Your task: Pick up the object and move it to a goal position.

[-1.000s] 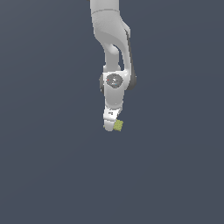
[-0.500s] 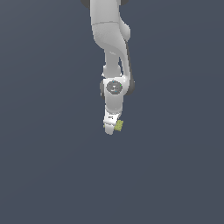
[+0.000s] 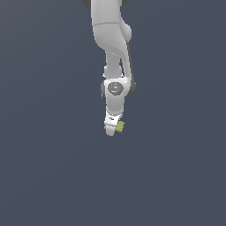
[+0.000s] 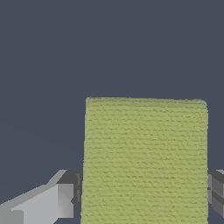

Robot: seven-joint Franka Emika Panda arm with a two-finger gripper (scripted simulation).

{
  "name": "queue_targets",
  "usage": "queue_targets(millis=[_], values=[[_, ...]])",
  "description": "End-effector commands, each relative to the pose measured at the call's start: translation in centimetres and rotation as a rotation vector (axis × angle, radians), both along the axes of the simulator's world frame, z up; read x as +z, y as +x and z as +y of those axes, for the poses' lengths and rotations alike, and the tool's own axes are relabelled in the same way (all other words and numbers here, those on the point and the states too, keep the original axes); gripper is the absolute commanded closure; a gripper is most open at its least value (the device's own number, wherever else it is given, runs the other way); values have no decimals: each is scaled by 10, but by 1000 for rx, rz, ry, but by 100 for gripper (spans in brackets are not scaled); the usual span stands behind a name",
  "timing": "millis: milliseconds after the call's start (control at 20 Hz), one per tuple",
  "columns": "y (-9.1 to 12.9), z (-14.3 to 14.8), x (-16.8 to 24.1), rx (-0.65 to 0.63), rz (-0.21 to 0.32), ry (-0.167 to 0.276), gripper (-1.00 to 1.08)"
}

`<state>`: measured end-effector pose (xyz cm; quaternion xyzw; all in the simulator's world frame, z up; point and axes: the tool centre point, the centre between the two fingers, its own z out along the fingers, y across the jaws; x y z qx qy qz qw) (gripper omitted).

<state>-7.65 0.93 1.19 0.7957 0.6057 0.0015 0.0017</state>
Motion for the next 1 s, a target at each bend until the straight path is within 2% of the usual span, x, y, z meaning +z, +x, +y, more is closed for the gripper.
queue_targets(millis=[0,250,450,700,950], values=[[-2,0,-2,0,5,1,108],[-2,6,3,0,0,0,108],[-6,25,10,0,1,0,108],[-16,66,27,0,1,-1,108],[-30,123,50,0,2,-1,108]])
